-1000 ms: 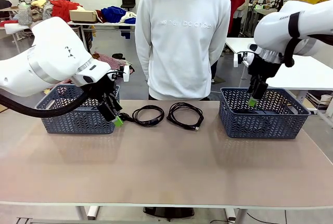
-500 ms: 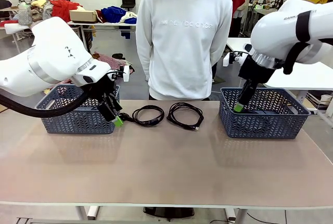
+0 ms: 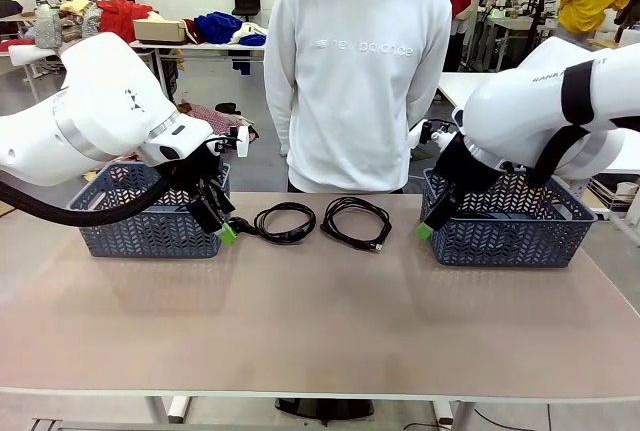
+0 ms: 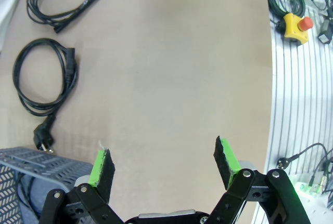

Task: Organize the cables according to human instructions.
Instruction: Pick up a bundle of cables and place it in the basket indicated by the human.

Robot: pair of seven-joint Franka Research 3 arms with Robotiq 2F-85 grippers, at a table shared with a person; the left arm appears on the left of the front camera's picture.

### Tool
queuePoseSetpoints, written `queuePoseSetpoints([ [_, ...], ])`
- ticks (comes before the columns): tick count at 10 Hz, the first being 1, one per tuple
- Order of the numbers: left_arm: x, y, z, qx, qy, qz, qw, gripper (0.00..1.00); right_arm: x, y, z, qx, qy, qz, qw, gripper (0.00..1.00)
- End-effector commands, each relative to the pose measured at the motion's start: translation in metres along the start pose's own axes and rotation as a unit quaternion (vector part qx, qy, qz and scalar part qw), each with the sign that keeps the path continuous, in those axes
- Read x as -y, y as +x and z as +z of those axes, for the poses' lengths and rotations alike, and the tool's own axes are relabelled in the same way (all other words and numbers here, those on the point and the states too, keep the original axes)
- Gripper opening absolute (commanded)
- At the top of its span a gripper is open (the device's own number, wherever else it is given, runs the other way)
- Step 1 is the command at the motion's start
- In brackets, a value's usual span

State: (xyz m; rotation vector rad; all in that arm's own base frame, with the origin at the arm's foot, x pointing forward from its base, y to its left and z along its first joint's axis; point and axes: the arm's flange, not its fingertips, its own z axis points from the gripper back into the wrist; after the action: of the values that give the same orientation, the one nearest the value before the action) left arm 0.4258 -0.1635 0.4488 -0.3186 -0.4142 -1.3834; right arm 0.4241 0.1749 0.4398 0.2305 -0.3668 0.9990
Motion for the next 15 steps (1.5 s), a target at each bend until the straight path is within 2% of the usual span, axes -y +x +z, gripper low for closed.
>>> queuePoseSetpoints([
  [1,0.0,-0.001,0.001,0.001,-0.001,0.001,1.0,1.0,-0.011,-0.007,-0.006,0.012,0.002,-0.006,1.0,1.0],
  [2,0.0,-0.001,0.001,0.001,-0.001,0.001,1.0,1.0,0.0,0.0,0.0,0.0,0.0,0.0,1.0,1.0],
  [15,0.0,-0.001,0.001,0.001,-0.001,0.001,1.0,1.0,0.0,0.0,0.0,0.0,0.0,0.0,1.0,1.0],
])
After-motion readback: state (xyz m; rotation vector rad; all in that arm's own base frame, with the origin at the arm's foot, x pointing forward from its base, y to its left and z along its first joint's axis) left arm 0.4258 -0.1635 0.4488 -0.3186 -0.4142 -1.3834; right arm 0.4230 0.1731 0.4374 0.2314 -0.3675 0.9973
